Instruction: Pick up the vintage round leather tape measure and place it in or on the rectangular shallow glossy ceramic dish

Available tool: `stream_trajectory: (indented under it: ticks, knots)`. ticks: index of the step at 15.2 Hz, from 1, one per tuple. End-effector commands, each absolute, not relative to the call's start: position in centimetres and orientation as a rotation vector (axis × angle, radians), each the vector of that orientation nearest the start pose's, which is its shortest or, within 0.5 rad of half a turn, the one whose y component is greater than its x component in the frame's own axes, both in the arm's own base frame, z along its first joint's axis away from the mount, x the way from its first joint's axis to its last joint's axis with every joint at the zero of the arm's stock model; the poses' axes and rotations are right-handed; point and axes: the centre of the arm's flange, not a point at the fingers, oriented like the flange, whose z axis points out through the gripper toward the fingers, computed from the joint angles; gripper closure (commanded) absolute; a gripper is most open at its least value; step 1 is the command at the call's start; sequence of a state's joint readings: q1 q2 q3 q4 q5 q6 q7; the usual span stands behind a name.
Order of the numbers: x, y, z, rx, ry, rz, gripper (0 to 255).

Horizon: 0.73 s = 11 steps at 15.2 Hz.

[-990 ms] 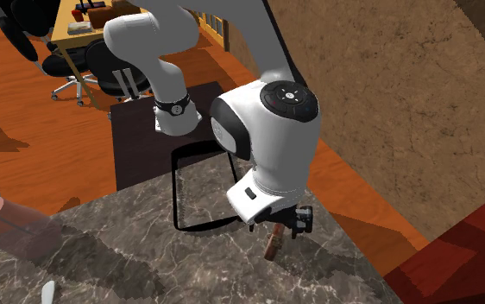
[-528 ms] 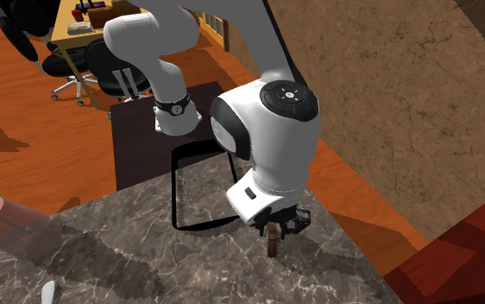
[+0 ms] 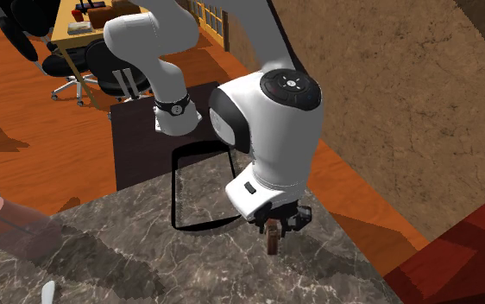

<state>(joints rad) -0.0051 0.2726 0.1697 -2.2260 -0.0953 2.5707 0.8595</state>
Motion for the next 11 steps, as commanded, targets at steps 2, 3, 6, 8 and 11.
stream_trajectory:
  ticks: [2, 3, 6, 8, 11]
  knots:
    - [54.9, 9.4, 27.5, -2.959, 0.955, -0.112, 255]
    - [54.9, 9.4, 28.0, -2.959, 0.955, -0.112, 255]
    - [54.9, 9.4, 29.6, -2.959, 0.955, -0.112, 255]
    - [54.9, 9.4, 30.6, -2.959, 0.955, -0.112, 255]
    - [54.9, 9.4, 32.2, -2.959, 0.955, -0.112, 255]
